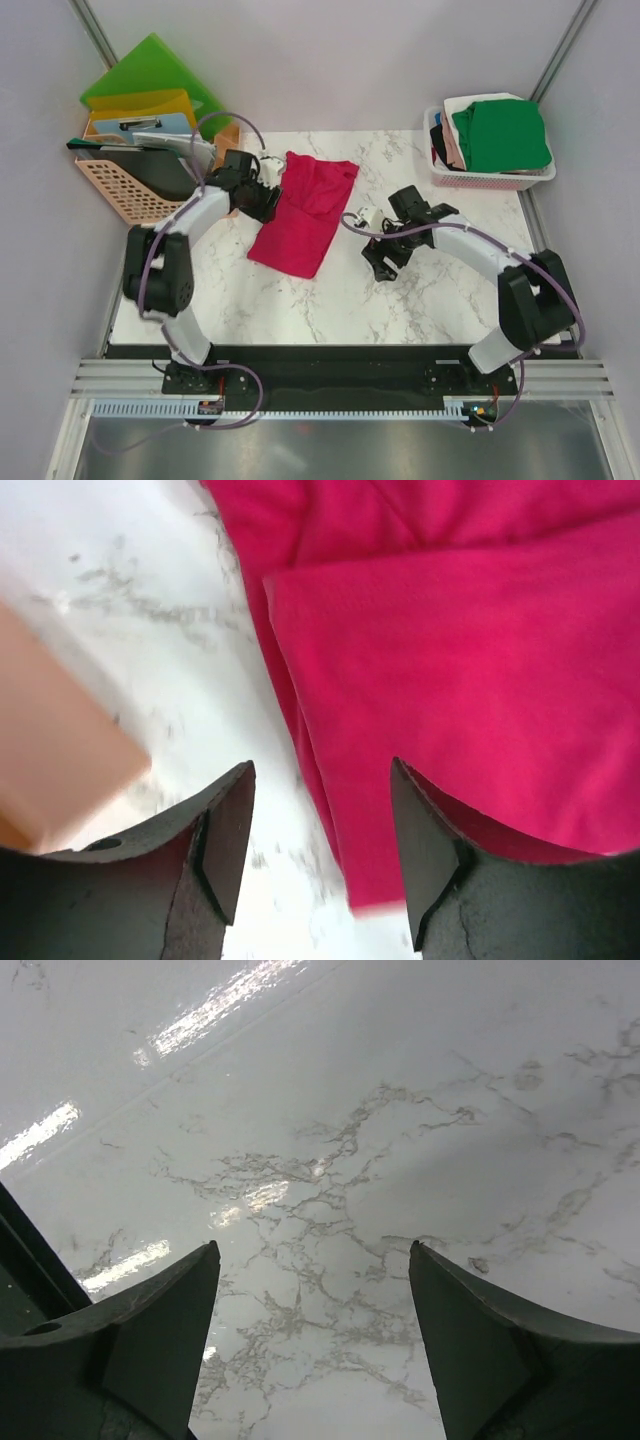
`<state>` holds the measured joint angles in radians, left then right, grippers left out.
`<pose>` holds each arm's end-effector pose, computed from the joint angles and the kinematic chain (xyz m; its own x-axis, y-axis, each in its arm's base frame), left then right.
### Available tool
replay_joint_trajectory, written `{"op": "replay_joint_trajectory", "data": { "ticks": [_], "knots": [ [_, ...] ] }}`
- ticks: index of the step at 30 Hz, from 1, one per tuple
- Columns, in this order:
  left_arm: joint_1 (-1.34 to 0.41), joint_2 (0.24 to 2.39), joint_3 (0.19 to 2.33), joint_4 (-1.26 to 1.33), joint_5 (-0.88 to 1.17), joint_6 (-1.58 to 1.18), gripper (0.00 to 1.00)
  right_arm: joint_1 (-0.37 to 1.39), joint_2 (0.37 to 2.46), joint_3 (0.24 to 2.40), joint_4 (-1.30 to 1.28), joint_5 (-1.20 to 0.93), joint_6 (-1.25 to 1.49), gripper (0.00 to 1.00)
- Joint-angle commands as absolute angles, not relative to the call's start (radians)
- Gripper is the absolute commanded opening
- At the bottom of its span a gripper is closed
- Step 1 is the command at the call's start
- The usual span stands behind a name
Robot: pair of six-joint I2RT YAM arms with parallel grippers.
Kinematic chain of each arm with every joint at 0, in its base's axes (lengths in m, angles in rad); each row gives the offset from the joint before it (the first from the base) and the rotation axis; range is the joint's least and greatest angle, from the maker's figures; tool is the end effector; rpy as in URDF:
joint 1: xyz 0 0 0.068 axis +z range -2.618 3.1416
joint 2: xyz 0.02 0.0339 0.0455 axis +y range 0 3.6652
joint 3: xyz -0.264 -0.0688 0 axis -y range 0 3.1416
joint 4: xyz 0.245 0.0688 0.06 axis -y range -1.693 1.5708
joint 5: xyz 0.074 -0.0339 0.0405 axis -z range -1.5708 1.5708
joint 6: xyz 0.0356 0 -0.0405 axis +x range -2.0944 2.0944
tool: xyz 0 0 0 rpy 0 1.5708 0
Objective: Fold and stack the t-shirts
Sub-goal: Fold the folded rectangular tshirt in 1/3 of the way
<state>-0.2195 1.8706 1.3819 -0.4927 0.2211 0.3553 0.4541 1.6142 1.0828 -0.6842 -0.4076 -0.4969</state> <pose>0.3915 -0.0953 0.2133 -0.6454 0.4917 -0.5846 0.5930 0.8049 0.0225 0.2726 0.1487 0.2048 -0.4896 -0.7260 -0.4829 -0.8646 0.4760 0.1609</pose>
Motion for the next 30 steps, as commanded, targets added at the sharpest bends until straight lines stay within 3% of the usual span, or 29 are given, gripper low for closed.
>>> {"op": "replay_joint_trajectory", "data": {
  "ticks": [1,5,6,9,18,24,30],
  "knots": [
    [-0.213,1.447,1.206,-0.294,0.226,0.350,0.64,0.483,1.461,1.037,-0.559,-0.347,-0.486,0.85],
    [-0.196,1.120,0.969,-0.089,0.003,0.509,0.83,0.636,1.517,1.136,-0.548,-0.206,-0.486,0.98],
    [-0.192,1.029,0.944,-0.039,-0.083,0.573,0.99,0.682,1.587,1.173,-0.552,-0.192,-0.474,0.98],
    [-0.160,0.893,0.898,-0.050,-0.191,0.594,1.00,0.698,1.775,1.412,-0.568,-0.251,-0.405,0.98],
    [-0.109,0.686,0.796,-0.235,-0.255,0.534,1.00,0.698,2.241,2.015,-0.652,-0.339,-0.301,0.98],
    [-0.068,0.629,0.672,-0.222,-0.249,0.526,1.00,0.710,2.335,2.077,-0.634,-0.330,-0.247,0.98],
    [-0.057,0.635,0.653,-0.215,-0.245,0.517,1.00,0.759,2.312,1.958,-0.595,-0.324,-0.255,0.98]
  ]
}}
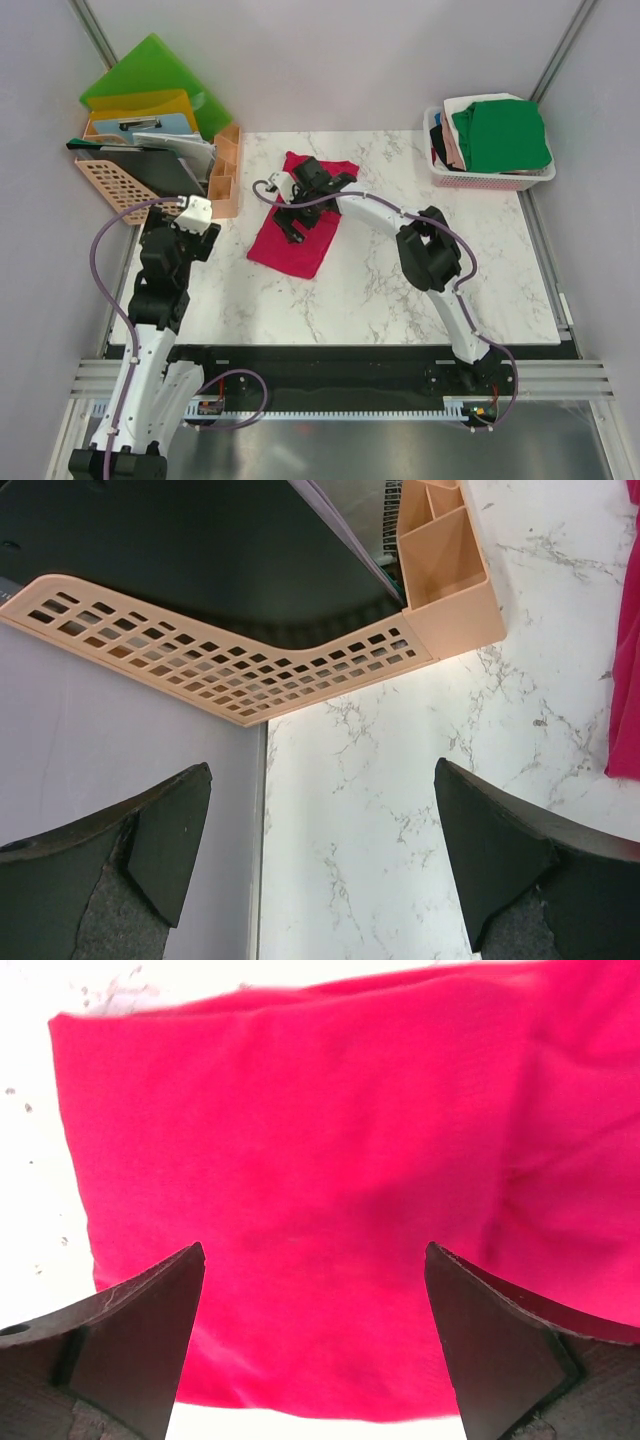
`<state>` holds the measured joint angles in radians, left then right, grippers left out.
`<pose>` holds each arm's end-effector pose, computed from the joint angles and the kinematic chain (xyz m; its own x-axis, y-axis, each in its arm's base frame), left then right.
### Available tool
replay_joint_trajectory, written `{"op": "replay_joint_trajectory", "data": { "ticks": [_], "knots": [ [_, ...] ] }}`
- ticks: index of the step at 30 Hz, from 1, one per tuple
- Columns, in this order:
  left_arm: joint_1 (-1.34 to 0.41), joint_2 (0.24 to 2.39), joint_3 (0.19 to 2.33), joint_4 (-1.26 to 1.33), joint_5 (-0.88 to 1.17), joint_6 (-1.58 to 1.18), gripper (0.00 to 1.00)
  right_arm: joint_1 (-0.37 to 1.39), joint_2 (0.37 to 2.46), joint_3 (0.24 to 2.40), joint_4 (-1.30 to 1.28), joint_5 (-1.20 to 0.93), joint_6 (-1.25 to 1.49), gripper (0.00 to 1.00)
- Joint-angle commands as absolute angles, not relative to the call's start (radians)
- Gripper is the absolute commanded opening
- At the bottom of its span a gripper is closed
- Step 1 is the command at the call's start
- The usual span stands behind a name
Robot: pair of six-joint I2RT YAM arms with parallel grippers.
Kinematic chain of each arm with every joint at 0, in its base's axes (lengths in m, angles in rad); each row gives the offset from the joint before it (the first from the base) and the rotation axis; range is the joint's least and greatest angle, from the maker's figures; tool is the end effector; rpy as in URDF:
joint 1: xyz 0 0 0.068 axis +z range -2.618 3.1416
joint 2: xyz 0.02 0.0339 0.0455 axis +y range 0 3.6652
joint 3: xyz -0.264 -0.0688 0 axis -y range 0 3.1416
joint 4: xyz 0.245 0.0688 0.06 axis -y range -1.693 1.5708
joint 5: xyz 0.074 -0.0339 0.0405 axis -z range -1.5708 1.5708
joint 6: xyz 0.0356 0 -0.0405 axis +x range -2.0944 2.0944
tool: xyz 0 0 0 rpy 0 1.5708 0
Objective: Fold and stack the t-shirts
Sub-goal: Fold the folded rectangular tshirt in 1/3 of the way
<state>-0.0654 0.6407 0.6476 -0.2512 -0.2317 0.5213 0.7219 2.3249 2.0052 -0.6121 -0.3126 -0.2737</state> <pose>0.1586 -0.0022 0.3067 -0.2884 0.5046 -0.8138 -0.0174 0.8470 0.5314 0.3804 0.3495 0.1993 -0.3729 -0.6710 -0.6409 -0.9008 0.4275 0.0765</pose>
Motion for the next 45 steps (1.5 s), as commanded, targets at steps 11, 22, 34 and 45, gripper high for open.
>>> {"op": "replay_joint_trajectory", "data": {
  "ticks": [11,22,34,45],
  "knots": [
    [-0.051,0.658,0.683,-0.239,-0.224,0.511,1.00,0.811,2.382,1.853,-0.545,-0.339,-0.212,0.98],
    [-0.051,0.706,0.689,-0.219,-0.181,0.509,1.00,0.805,2.093,1.415,-0.561,-0.419,-0.258,0.98],
    [-0.051,0.750,0.634,-0.282,-0.018,0.460,1.00,0.793,1.938,1.249,-0.635,-0.443,-0.380,0.98],
    [-0.051,0.732,0.516,-0.232,0.074,0.437,1.00,0.798,1.372,1.563,-0.746,0.213,-0.543,0.98]
  ]
}}
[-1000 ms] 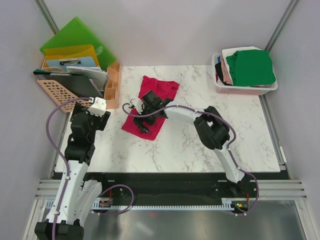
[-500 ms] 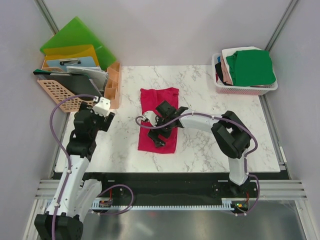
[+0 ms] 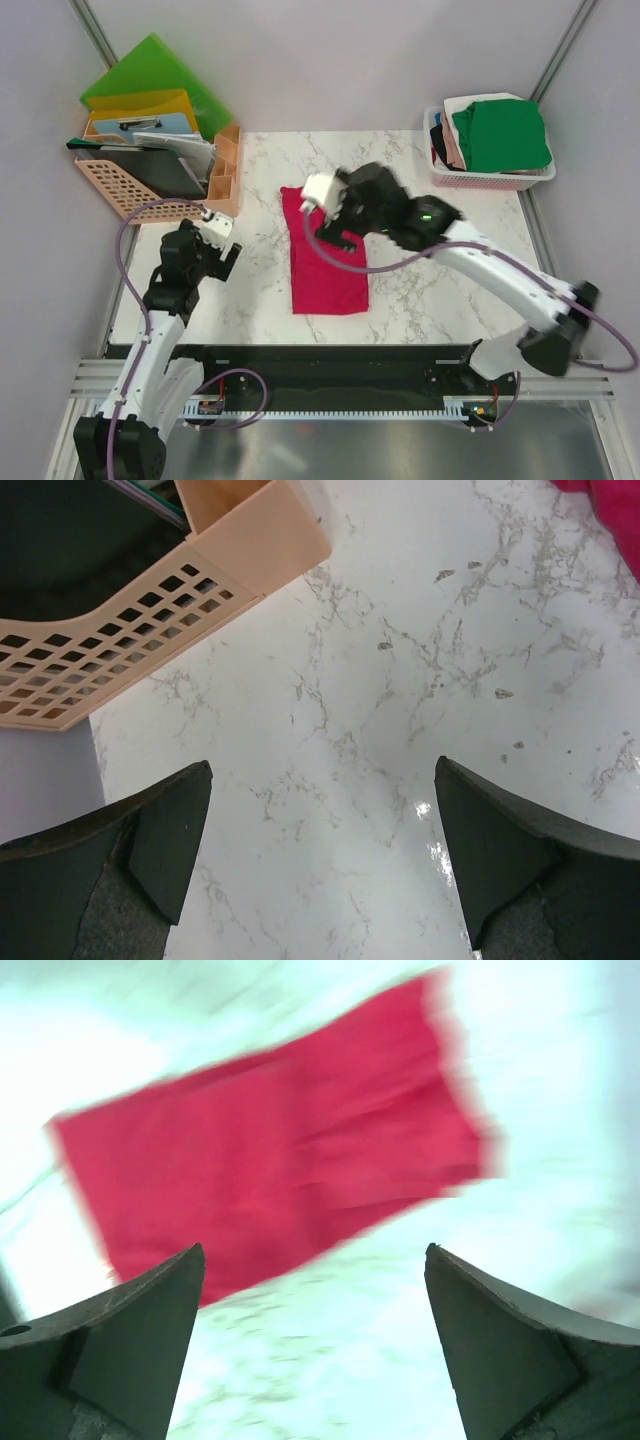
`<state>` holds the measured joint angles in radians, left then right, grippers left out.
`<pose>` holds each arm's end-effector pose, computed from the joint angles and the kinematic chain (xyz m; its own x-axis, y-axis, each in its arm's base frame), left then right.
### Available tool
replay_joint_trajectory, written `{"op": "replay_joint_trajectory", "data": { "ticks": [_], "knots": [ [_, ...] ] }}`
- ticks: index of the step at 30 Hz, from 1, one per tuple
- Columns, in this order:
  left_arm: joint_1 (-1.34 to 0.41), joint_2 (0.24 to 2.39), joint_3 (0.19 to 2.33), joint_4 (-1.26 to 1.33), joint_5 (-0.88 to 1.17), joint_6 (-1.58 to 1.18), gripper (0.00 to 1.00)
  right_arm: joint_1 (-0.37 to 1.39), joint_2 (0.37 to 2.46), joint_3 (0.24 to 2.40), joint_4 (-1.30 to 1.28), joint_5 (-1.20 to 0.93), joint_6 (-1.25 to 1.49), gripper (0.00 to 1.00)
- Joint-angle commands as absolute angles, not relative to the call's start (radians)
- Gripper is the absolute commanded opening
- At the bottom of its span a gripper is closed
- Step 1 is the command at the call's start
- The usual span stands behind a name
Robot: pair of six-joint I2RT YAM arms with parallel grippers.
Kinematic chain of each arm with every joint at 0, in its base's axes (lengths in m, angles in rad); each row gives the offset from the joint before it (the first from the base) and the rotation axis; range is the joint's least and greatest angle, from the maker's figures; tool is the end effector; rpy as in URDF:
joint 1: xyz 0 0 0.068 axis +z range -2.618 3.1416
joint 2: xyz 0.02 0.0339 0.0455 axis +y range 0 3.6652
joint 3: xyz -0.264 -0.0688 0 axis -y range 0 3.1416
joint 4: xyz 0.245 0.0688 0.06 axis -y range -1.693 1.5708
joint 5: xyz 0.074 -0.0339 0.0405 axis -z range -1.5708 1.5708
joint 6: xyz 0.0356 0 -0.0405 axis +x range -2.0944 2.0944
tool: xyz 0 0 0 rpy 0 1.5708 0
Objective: Fold and stack the t-shirts
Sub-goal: Fold the folded rectangular tshirt in 1/3 of the way
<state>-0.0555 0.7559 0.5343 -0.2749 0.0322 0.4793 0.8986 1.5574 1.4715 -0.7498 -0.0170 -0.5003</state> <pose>0.1761 -0.0109 0.2471 -0.3834 0.4829 -0.7872 0.2936 0.8719 0.3919 0.2108 0.2658 0.3349 -0.0266 -0.8036 -0.5945 -0.9143 0.2601 -0.3106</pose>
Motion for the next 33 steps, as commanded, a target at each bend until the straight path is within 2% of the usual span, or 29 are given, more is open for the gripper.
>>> {"op": "replay_joint_trajectory", "data": {
  "ticks": [1,4,5,8,10,11,14,15,17,22,23,27,30,33],
  "knots": [
    [-0.051,0.724,0.494,-0.230,0.089,0.436,1.00,0.729,1.264,1.458,-0.651,0.231,-0.558,0.98],
    [-0.051,0.698,0.474,-0.204,0.031,0.428,1.00,0.652,1.007,1.193,-0.298,0.342,-0.571,0.98],
    [-0.051,0.690,0.472,-0.196,-0.038,0.426,1.00,0.584,0.964,1.072,-0.264,0.344,-0.563,0.98],
    [-0.049,0.617,0.416,-0.096,-0.223,0.437,1.00,0.459,0.859,0.929,-0.166,0.412,-0.509,0.98],
    [-0.049,0.554,0.364,-0.040,-0.264,0.454,1.00,0.404,0.816,0.803,-0.097,0.482,-0.468,0.98],
    [-0.048,0.523,0.374,-0.069,-0.226,0.434,1.00,0.344,0.792,0.772,-0.075,0.424,-0.441,0.98],
    [-0.048,0.547,0.442,-0.193,-0.128,0.414,1.00,0.235,0.822,0.851,-0.191,0.235,-0.295,0.98],
    [-0.048,0.557,0.481,-0.215,-0.103,0.419,1.00,0.207,0.850,0.892,-0.245,0.042,-0.275,0.98],
    [-0.048,0.575,0.538,-0.343,-0.003,0.454,1.00,0.149,0.922,0.998,-0.377,-0.119,-0.246,0.98],
    [-0.048,0.621,0.840,-0.765,0.357,0.486,1.00,0.143,1.086,1.202,-0.752,-0.439,-0.343,0.98],
    [-0.048,0.638,0.880,-0.875,0.480,0.492,1.00,0.141,1.107,1.253,-0.811,-0.477,-0.368,0.98],
    [-0.048,0.761,1.026,-1.002,0.630,0.529,1.00,0.143,1.161,1.276,-1.001,-0.635,-0.529,0.98],
    [-0.049,0.825,1.051,-1.069,0.724,0.564,1.00,0.144,1.146,1.227,-1.052,-0.624,-0.630,0.98],
    [-0.049,1.024,1.100,-1.207,0.853,0.667,1.00,0.144,1.183,1.197,-1.106,-0.575,-0.684,0.98]
  ]
}}
